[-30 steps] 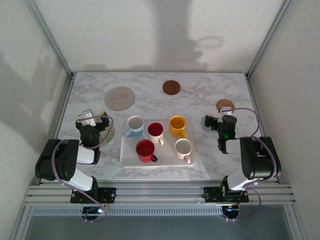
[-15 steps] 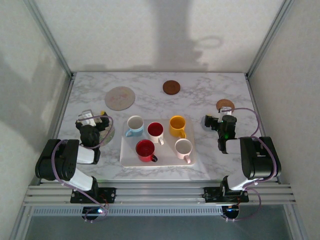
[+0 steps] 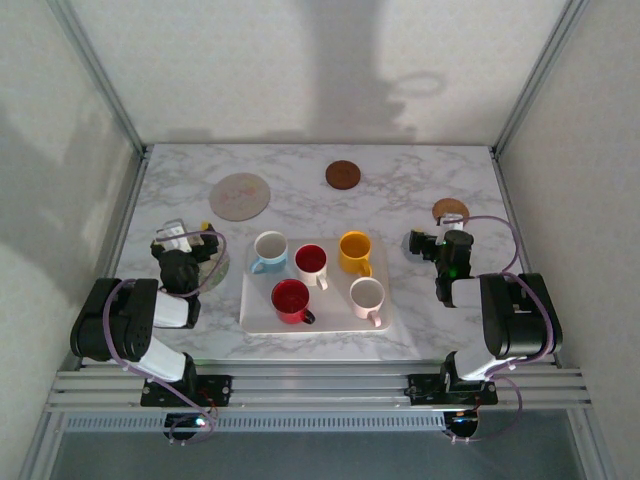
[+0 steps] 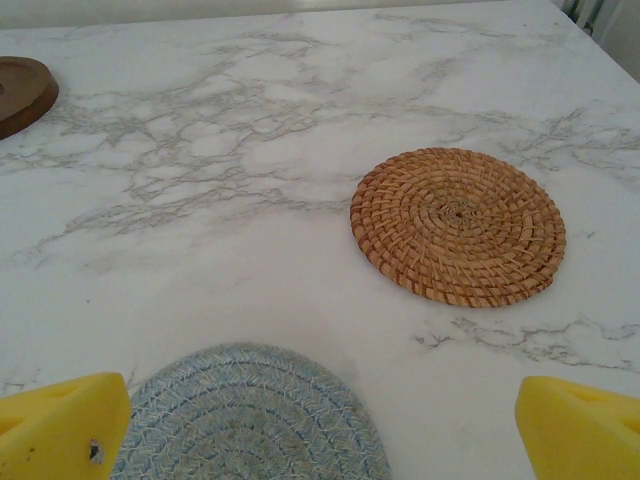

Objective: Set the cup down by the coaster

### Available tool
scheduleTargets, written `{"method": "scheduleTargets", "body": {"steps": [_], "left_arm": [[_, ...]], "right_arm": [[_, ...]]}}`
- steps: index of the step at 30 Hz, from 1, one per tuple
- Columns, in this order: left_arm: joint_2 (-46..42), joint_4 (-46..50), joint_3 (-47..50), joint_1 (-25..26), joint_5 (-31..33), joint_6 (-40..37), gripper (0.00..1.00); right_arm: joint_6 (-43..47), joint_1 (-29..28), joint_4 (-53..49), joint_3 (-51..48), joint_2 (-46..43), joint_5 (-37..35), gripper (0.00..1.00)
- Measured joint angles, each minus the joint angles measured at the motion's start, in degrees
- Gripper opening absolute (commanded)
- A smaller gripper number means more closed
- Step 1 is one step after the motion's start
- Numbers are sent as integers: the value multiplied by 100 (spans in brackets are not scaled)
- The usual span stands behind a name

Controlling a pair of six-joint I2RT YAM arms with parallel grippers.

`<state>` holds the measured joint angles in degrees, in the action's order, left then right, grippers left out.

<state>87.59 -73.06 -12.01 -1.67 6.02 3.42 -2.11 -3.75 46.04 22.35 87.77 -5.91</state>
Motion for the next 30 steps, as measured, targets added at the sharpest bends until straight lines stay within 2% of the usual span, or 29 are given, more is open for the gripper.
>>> {"method": "scheduleTargets", "body": {"steps": [14, 22, 30], "left_arm": [[-66, 144, -33, -4, 11, 7, 100], [-1141, 1368, -435, -4, -9, -17, 100], [-2597, 3552, -1451, -4, -282, 229, 100]], "right_arm": [[4, -90, -256, 55, -81, -164, 99], [39, -363, -1681, 579, -1196, -400, 99], [-354, -503, -4026, 1714, -2164, -382, 99]]}}
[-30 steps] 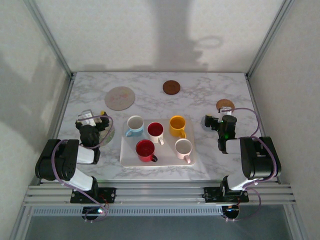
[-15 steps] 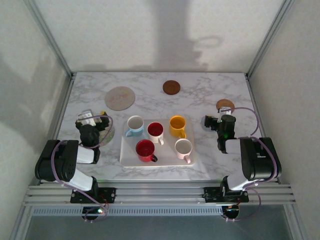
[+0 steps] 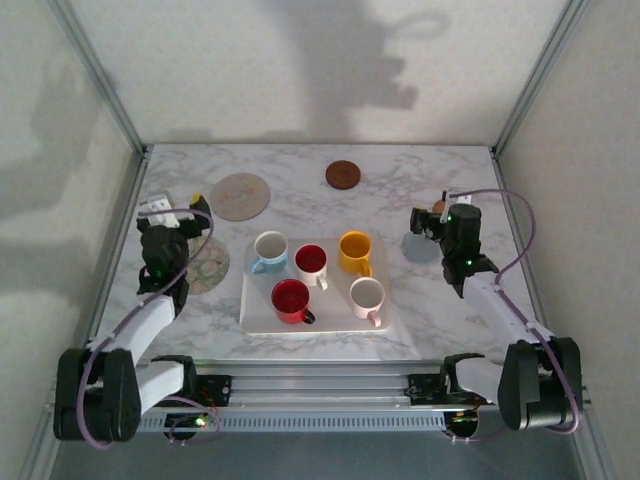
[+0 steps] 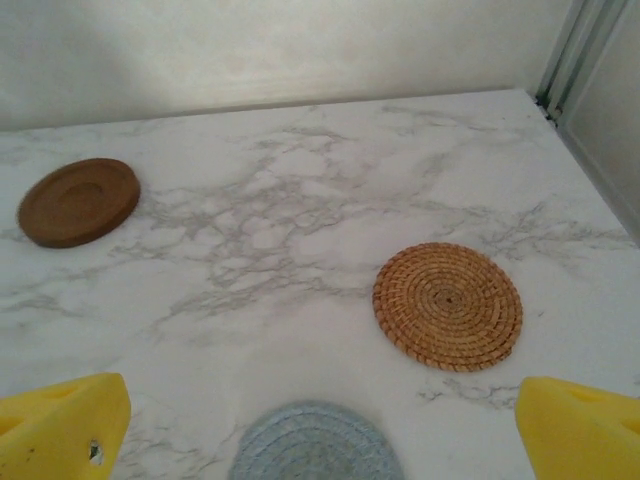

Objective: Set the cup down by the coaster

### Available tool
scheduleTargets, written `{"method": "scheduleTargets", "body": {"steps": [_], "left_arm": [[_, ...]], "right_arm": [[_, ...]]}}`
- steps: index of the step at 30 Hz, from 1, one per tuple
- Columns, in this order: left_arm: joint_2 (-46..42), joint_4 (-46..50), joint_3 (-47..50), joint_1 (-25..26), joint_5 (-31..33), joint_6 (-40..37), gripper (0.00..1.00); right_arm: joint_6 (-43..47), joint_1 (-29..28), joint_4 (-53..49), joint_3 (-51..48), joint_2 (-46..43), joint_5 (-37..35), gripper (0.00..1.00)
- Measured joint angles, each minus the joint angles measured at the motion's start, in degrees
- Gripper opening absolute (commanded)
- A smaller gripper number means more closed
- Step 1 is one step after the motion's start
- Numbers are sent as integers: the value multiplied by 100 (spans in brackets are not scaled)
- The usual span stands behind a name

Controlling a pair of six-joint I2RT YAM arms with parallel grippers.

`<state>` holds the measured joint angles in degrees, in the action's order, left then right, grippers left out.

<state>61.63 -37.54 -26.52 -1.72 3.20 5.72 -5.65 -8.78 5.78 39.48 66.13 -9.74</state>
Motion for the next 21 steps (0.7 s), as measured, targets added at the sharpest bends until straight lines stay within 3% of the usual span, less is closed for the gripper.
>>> {"method": "scheduleTargets", "body": {"steps": [7, 14, 21], "left_arm": [[-715, 2068, -1237, 0, -122, 188, 100], [11, 4111, -3071, 0, -581, 188, 100], [667, 5084, -3832, 0, -1530, 278, 100]], "right_arm": [[-323, -166, -2085, 1207, -402, 452, 99], [-890, -243, -3523, 2000, -595, 1082, 99], [-1154, -337, -4409, 2470, -599, 1773, 99]]}}
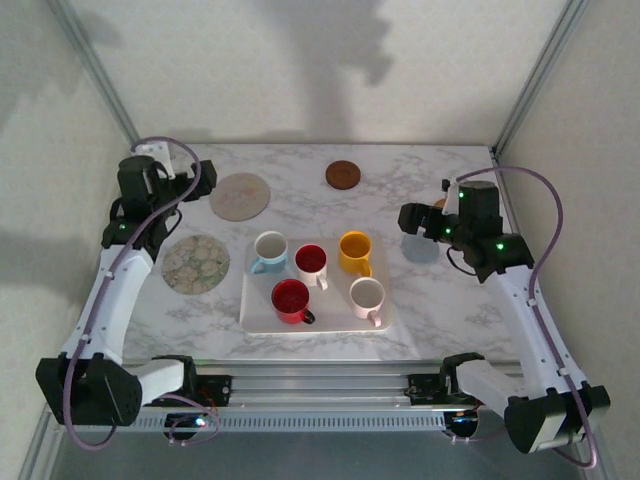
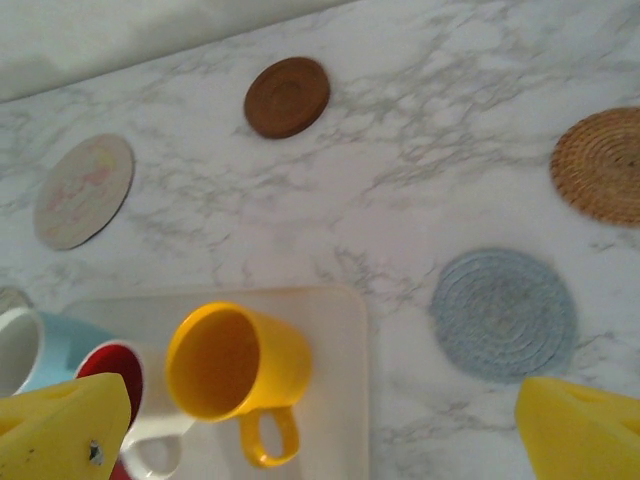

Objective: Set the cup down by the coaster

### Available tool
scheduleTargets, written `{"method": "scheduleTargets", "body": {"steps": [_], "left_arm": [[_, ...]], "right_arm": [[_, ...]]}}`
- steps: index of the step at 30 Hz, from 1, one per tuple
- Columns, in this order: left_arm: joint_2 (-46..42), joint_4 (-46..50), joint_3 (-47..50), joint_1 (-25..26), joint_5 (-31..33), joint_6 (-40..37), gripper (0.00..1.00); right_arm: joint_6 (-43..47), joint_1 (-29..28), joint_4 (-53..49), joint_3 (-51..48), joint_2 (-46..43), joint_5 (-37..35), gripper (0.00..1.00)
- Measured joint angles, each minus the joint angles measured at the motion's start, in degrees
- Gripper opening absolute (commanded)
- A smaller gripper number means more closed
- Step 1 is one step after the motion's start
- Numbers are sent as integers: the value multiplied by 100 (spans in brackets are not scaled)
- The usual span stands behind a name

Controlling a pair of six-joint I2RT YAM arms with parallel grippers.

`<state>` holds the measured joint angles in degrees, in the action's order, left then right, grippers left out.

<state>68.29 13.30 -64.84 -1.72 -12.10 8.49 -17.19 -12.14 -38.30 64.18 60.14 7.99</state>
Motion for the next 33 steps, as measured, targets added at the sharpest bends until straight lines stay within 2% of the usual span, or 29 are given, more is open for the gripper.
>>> {"method": "scheduleTargets", "body": {"steps": [4, 10, 21, 33], "left_arm": [[446, 509, -638, 24, -282, 39, 100], [1045, 1032, -1285, 321, -164, 35, 100], [2712, 1727, -2028, 761, -55, 35, 100], [4498, 2083, -3314, 922, 24, 37, 95]], "right_arm": [[0, -13, -365, 450, 133, 426, 99], [-66, -57, -525, 708, 457, 839, 99], [-367, -374, -581, 706, 872, 1027, 99], [-1086, -656, 688, 96, 828, 973, 99]]}}
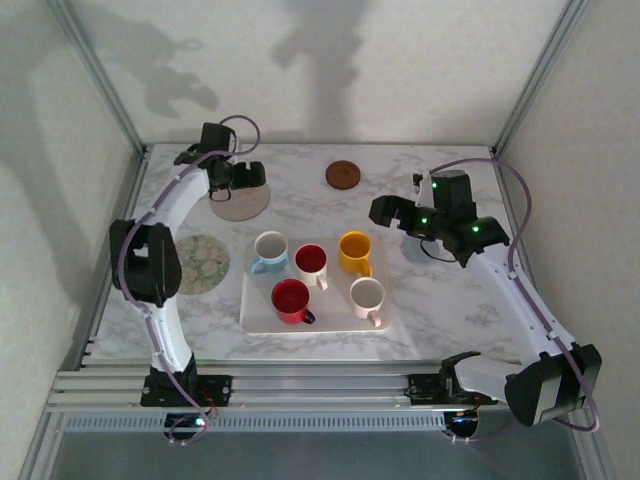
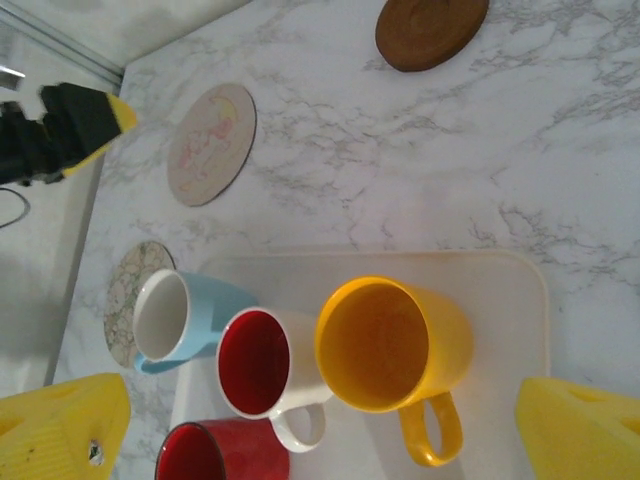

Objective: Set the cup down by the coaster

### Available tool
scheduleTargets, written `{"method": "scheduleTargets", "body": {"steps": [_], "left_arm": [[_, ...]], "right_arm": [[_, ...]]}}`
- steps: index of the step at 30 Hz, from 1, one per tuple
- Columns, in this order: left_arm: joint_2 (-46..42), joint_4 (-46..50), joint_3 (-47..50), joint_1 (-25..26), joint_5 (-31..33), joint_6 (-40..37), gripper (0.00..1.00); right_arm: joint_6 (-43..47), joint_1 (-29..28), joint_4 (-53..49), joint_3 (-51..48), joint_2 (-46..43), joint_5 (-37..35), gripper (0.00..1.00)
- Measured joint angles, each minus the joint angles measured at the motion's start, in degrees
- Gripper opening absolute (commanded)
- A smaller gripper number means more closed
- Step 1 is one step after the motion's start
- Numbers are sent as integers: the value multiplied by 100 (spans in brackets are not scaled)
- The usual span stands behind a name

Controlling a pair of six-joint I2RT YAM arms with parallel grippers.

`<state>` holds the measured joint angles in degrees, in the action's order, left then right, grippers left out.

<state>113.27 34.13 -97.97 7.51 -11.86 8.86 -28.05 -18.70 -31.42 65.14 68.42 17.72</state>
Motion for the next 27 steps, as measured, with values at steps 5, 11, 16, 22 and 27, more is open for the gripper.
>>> {"method": "scheduleTargets", "body": {"steps": [5, 11, 16, 22, 27], "left_arm": [[721, 264, -584, 166, 160, -7, 96], [1408, 566, -1257, 282, 313, -52, 95], [1803, 739, -1650, 280, 374, -74, 91], [2350, 1021, -2227, 280, 245, -153, 88], [2603, 1145, -2378, 280, 205, -157, 88]], "right_arm": [[-136, -11, 291, -138, -7, -57, 99], [-140, -33, 339, -138, -2, -111, 99], [-140, -37, 339, -153, 28, -116, 99], [-140, -68, 363, -164, 203, -111, 99], [-138, -120, 426, -164, 358, -98, 99]]}}
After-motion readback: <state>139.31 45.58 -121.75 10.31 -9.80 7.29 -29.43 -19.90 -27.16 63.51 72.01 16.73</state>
